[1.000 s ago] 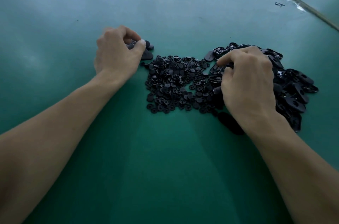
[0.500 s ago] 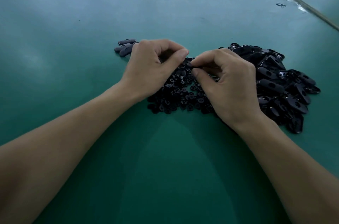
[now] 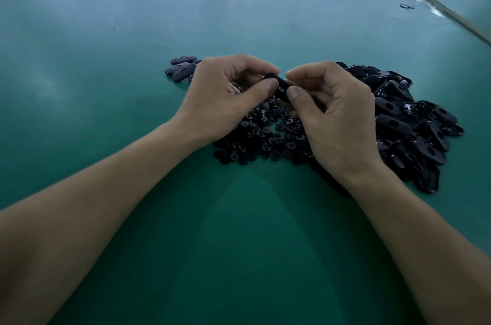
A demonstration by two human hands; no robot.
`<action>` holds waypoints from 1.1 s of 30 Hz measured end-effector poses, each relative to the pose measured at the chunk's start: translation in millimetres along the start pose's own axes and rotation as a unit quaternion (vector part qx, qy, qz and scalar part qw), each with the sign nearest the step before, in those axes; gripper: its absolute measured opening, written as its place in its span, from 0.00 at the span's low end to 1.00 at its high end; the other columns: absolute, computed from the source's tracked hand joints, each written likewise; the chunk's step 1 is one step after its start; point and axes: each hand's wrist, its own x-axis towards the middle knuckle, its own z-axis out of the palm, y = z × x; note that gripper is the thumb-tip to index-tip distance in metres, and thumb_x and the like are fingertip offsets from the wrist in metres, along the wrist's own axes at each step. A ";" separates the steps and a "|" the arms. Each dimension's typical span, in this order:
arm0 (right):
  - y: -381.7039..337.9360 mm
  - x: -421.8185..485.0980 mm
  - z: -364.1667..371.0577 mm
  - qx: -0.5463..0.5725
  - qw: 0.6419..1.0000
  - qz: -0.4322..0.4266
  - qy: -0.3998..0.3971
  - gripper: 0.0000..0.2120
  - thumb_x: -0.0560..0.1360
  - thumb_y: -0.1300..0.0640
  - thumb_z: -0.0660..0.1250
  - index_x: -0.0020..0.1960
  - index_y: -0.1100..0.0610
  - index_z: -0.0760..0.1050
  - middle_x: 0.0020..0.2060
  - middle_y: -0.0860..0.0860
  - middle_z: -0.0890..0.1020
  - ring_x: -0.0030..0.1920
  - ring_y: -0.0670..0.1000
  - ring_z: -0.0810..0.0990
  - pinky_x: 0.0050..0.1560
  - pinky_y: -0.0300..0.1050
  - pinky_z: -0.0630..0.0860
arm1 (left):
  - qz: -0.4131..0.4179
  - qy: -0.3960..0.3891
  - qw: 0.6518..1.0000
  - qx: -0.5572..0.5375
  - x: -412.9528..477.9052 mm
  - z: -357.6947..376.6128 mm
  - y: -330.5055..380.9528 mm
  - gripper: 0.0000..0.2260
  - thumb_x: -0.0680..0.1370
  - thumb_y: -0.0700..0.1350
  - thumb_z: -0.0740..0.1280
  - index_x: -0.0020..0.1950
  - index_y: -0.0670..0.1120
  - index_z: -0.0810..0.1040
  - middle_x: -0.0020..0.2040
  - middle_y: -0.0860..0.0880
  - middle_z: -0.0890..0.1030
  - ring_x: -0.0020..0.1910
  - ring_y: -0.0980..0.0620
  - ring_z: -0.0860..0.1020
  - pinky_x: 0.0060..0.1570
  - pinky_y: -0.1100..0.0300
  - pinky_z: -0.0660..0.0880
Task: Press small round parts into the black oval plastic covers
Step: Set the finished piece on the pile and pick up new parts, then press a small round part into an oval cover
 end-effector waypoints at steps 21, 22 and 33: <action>-8.2 -3.5 -4.1 -0.314 0.934 0.003 -0.169 0.09 0.78 0.49 0.68 0.57 0.48 0.83 0.50 0.51 0.80 0.58 0.54 0.73 0.59 0.49 0.68 | -0.084 0.099 0.985 -0.113 5.7 1.1 -6.2 0.06 0.77 0.38 0.72 0.51 0.47 0.81 0.32 0.54 0.83 0.32 0.57 0.78 0.35 0.64 0.76; -8.7 -3.4 -3.5 -0.310 0.936 0.006 -0.166 0.09 0.78 0.50 0.69 0.56 0.48 0.83 0.50 0.51 0.81 0.57 0.54 0.74 0.59 0.49 0.68 | -0.083 0.097 0.986 -0.110 5.6 0.9 -6.2 0.07 0.77 0.38 0.72 0.52 0.48 0.81 0.32 0.54 0.83 0.32 0.56 0.78 0.36 0.64 0.77; -4.0 -4.3 2.2 -0.280 0.952 -0.010 -0.121 0.04 0.79 0.58 0.67 0.51 0.54 0.80 0.46 0.50 0.81 0.51 0.53 0.76 0.53 0.43 0.70 | -0.079 0.117 0.985 -0.098 6.1 2.1 -8.1 0.05 0.75 0.38 0.73 0.45 0.48 0.82 0.32 0.55 0.84 0.34 0.57 0.80 0.36 0.65 0.76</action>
